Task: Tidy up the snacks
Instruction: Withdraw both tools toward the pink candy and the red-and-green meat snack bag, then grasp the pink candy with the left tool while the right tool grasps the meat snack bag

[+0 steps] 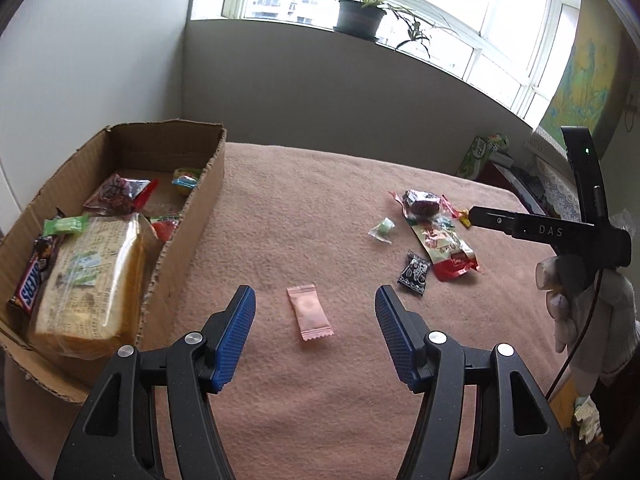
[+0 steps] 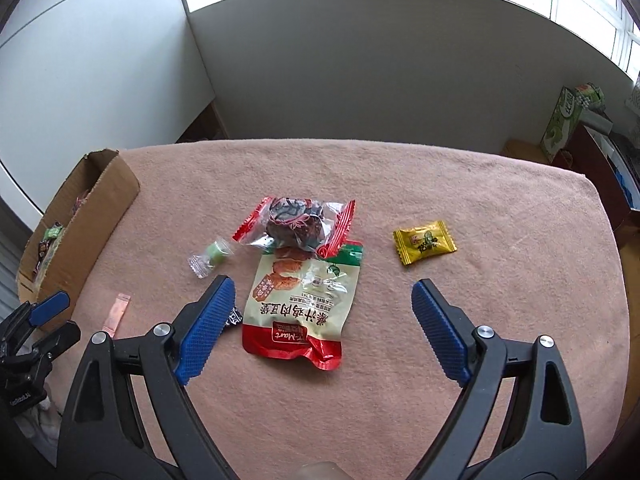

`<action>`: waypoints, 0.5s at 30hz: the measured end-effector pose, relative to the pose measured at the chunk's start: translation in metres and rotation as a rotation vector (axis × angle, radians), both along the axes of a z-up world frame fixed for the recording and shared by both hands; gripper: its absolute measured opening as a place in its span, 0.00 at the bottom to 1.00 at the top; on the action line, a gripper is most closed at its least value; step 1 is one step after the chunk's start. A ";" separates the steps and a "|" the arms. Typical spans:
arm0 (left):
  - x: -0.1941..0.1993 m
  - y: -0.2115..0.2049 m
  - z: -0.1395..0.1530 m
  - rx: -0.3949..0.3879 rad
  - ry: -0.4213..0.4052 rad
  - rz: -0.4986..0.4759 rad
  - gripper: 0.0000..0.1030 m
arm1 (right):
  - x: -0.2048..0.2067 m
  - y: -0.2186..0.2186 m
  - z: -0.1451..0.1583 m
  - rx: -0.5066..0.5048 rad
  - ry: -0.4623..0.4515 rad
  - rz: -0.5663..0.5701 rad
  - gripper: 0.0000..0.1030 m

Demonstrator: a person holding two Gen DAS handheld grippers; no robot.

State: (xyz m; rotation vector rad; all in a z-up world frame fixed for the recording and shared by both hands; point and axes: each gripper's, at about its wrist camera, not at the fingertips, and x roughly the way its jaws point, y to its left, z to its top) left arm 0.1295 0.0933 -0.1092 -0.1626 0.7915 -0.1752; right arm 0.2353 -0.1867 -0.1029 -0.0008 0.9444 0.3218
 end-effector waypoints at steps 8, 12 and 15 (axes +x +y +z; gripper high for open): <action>0.016 -0.013 -0.023 0.064 0.058 -0.006 0.59 | 0.007 0.014 -0.024 -0.074 0.012 -0.011 0.89; 0.021 -0.011 -0.032 0.056 0.084 0.005 0.45 | 0.012 0.022 -0.030 -0.094 0.022 -0.005 0.89; 0.024 -0.011 -0.036 0.050 0.094 0.006 0.42 | 0.015 0.029 -0.034 -0.117 0.025 -0.001 0.89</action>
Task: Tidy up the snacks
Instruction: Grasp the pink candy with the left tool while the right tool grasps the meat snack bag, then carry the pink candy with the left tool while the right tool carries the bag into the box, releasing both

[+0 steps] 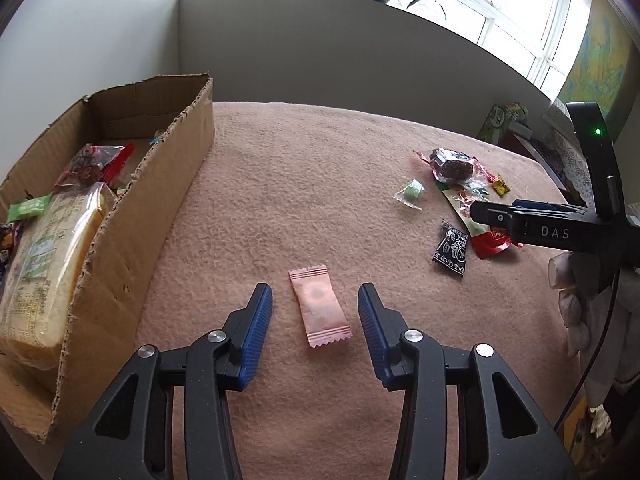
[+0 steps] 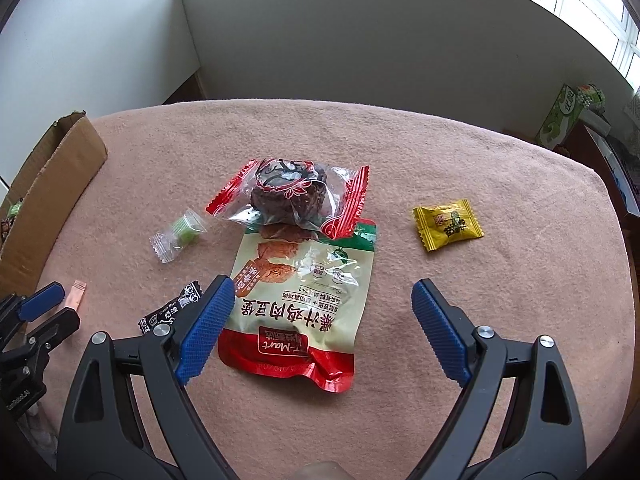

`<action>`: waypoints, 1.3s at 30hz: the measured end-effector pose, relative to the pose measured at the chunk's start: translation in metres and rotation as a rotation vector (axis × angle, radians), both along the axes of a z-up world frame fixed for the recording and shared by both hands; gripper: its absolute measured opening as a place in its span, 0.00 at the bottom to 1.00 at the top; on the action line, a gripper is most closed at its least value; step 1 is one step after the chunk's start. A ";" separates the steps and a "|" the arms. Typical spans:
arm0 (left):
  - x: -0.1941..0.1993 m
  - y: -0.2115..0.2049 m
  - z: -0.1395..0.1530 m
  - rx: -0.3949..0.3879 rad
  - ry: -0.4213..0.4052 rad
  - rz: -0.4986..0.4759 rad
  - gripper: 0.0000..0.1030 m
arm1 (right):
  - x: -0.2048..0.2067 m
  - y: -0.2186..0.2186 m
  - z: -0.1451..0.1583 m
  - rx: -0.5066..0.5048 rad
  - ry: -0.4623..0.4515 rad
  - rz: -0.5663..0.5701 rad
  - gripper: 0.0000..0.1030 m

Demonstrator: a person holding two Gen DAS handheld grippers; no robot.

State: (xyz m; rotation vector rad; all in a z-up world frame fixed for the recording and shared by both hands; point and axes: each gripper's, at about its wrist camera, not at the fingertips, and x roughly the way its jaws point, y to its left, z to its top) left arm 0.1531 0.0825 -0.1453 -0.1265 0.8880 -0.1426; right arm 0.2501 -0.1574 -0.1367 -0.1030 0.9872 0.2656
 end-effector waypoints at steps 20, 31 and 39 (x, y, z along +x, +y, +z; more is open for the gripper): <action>0.006 0.000 -0.006 -0.009 -0.006 0.001 0.17 | -0.005 0.026 -0.003 -0.041 0.008 0.097 0.68; -0.002 0.006 0.003 -0.036 -0.014 0.001 0.17 | -0.021 0.006 0.004 0.013 -0.008 0.094 0.62; -0.015 0.013 0.019 -0.059 -0.044 -0.007 0.17 | -0.042 -0.007 0.039 0.030 -0.080 0.109 0.62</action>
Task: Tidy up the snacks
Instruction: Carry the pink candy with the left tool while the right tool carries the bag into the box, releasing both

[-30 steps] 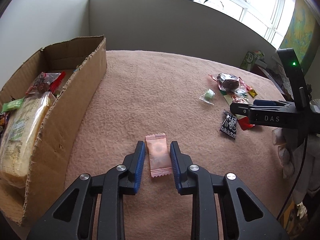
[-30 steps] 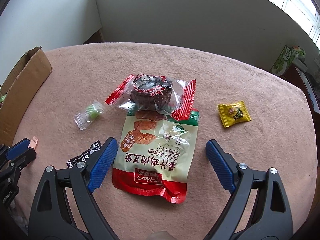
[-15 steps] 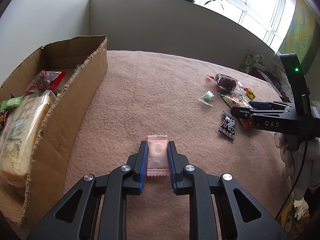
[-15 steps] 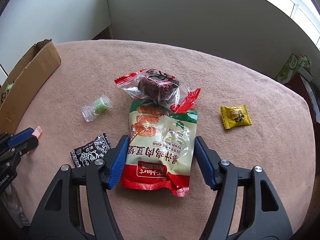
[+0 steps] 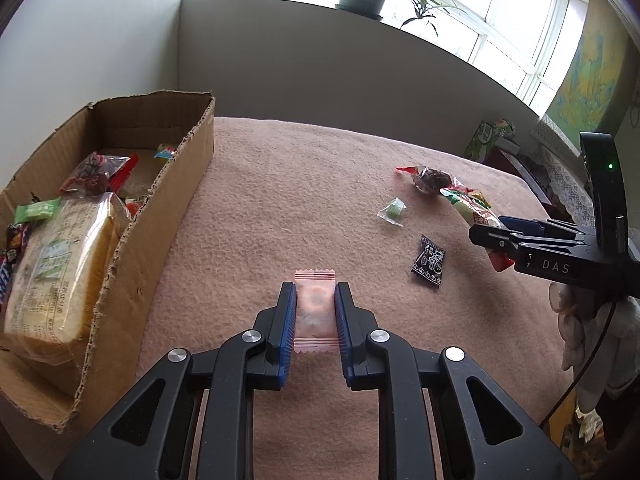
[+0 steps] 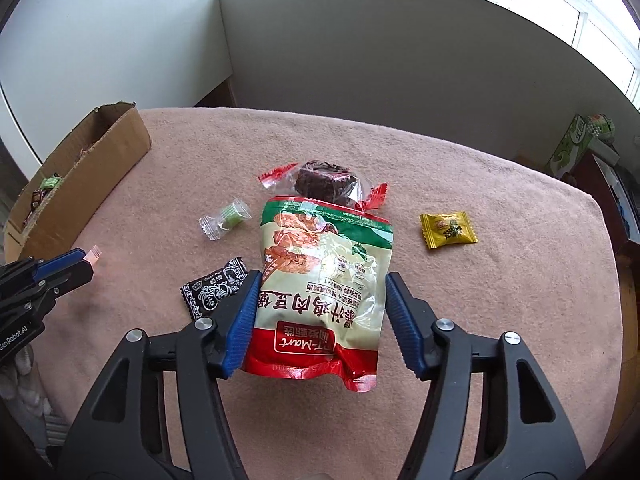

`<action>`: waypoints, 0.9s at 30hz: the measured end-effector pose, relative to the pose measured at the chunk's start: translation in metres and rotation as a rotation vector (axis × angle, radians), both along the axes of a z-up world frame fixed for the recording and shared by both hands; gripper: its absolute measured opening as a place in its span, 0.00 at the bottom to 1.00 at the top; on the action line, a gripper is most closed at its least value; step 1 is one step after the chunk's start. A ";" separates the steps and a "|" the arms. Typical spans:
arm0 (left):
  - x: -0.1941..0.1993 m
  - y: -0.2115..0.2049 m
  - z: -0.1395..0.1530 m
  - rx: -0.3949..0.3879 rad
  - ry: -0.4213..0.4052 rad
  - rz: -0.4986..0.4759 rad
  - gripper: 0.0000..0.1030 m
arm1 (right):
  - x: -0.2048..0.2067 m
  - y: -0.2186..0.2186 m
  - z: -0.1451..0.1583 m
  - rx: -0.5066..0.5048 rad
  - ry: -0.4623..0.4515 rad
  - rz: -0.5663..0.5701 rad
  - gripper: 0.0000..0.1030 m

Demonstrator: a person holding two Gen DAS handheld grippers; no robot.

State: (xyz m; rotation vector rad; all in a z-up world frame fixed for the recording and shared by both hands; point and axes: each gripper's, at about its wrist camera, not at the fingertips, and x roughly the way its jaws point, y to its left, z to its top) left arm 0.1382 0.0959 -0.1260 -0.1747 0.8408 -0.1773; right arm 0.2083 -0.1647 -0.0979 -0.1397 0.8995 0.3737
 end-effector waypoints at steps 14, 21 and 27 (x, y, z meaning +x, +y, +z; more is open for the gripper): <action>-0.021 0.030 0.042 -0.006 -0.095 0.038 0.17 | -0.017 0.045 0.053 0.070 -0.102 0.105 0.62; -0.022 0.057 0.055 0.008 -0.129 0.115 0.17 | -0.016 0.084 0.065 0.077 -0.121 0.182 0.62; -0.025 0.088 0.060 0.026 -0.149 0.190 0.17 | -0.013 0.122 0.070 0.086 -0.116 0.247 0.62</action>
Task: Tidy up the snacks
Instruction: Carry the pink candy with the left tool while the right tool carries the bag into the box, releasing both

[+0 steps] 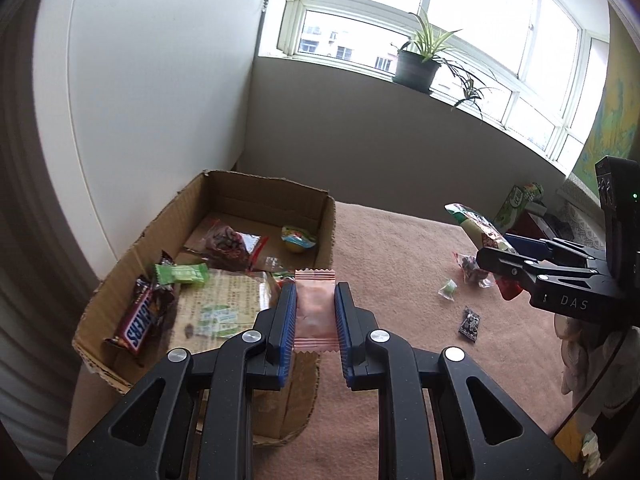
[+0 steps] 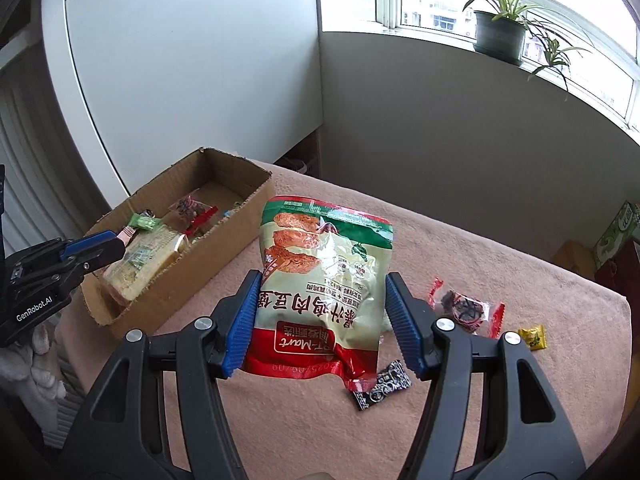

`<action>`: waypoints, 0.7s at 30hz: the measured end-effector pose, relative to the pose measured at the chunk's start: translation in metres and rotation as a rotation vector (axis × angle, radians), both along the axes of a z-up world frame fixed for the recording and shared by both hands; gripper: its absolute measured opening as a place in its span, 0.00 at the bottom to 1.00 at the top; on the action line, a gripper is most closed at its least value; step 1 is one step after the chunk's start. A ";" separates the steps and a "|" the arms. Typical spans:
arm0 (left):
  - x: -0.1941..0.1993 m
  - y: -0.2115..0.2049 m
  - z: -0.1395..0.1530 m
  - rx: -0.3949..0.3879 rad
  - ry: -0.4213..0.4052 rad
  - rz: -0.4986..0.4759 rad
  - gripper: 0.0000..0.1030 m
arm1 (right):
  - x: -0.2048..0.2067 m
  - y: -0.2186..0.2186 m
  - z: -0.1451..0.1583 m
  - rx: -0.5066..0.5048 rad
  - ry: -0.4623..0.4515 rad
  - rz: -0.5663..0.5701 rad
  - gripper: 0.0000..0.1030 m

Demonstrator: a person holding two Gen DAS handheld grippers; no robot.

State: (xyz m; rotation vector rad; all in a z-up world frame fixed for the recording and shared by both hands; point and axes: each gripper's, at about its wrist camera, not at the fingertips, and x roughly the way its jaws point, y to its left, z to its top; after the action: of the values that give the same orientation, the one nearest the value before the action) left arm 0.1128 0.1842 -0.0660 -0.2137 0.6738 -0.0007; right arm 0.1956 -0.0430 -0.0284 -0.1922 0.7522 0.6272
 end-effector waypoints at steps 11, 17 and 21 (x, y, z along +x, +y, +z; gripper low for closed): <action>0.017 0.054 -0.005 0.003 0.019 0.104 0.17 | 0.023 0.085 -0.001 0.014 0.010 0.101 0.63; 0.031 0.072 -0.009 -0.003 0.038 0.136 0.17 | 0.036 0.127 -0.009 -0.006 0.025 0.131 0.63; 0.038 0.080 -0.013 -0.013 0.053 0.154 0.17 | 0.043 0.147 -0.017 -0.019 0.038 0.145 0.64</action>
State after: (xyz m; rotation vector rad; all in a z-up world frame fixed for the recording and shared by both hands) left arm 0.1505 0.2640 -0.0789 -0.2783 0.7089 0.1482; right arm 0.2385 0.1036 -0.0457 -0.2543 0.7861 0.7629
